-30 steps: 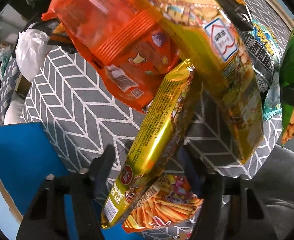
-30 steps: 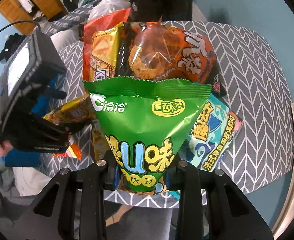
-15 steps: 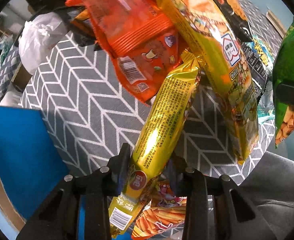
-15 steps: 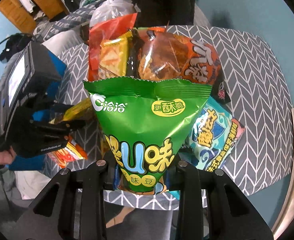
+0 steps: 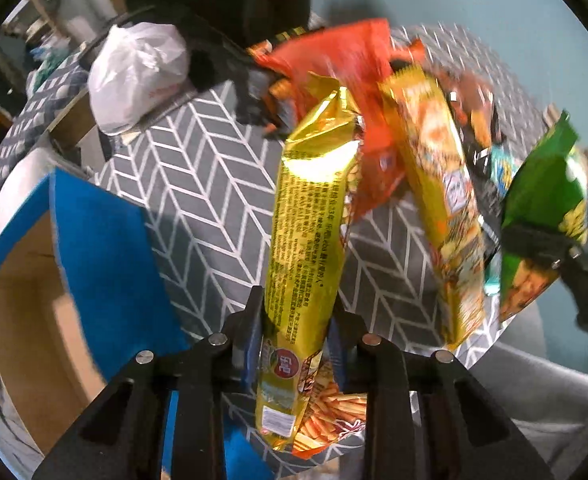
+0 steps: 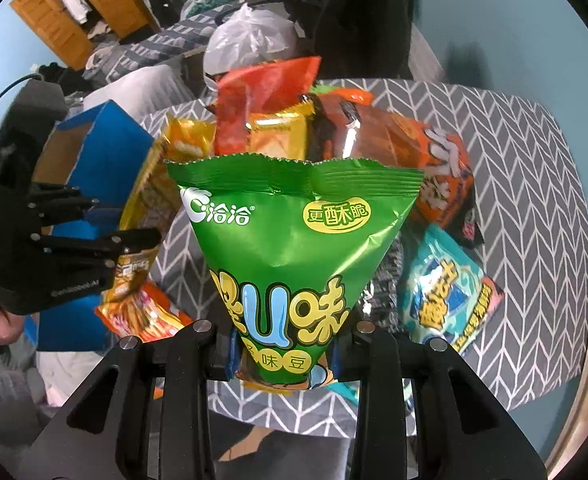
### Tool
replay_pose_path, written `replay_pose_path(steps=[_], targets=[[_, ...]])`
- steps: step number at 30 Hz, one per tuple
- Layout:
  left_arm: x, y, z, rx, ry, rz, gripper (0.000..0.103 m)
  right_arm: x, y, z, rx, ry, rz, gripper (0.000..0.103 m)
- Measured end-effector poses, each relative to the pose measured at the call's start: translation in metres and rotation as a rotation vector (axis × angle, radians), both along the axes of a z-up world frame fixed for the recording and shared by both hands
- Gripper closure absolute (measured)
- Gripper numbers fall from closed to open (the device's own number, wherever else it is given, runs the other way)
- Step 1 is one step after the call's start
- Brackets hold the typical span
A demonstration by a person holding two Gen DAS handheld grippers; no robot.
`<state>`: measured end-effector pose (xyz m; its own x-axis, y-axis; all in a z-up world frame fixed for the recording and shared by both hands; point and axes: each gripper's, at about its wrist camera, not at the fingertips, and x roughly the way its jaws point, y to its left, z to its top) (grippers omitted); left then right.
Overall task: Organize snacks
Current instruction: 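Lift both packets and carry them over the cardboard box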
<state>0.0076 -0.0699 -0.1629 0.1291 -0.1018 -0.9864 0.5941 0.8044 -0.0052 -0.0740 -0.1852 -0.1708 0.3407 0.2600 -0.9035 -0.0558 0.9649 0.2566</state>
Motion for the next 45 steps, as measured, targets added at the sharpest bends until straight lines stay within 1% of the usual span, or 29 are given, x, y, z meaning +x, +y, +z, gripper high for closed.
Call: replay_pose_path(steps=[3,7,11,15,25,31,37,45], targets=[[0.003,0.011,0.018,-0.034,-0.012,0.038,0.075,0.011,0.006,0.004,0.003,-0.022,0.018,0.072],[-0.005,0.018,0.041,-0.069,-0.037,0.087,0.075,0.029,0.016,0.015,0.010,-0.044,0.044,0.072],[0.000,0.015,0.040,-0.101,-0.045,0.137,0.075,0.043,0.025,0.024,0.004,-0.060,0.074,0.072],[0.004,0.024,0.042,-0.116,-0.063,0.186,0.075,0.049,0.032,0.030,0.007,-0.080,0.103,0.072],[0.001,0.046,0.072,-0.167,-0.106,0.313,0.075,0.080,0.050,0.058,0.019,-0.115,0.154,0.072],[-0.003,0.066,0.092,-0.199,-0.131,0.386,0.075,0.087,0.059,0.071,0.032,-0.133,0.209,0.072],[-0.008,0.095,0.113,-0.230,-0.157,0.477,0.075,0.100,0.080,0.079,0.051,-0.155,0.279,0.072],[-0.017,0.139,0.131,-0.242,-0.194,0.587,0.075,0.113,0.127,0.086,0.064,-0.173,0.379,0.072]])
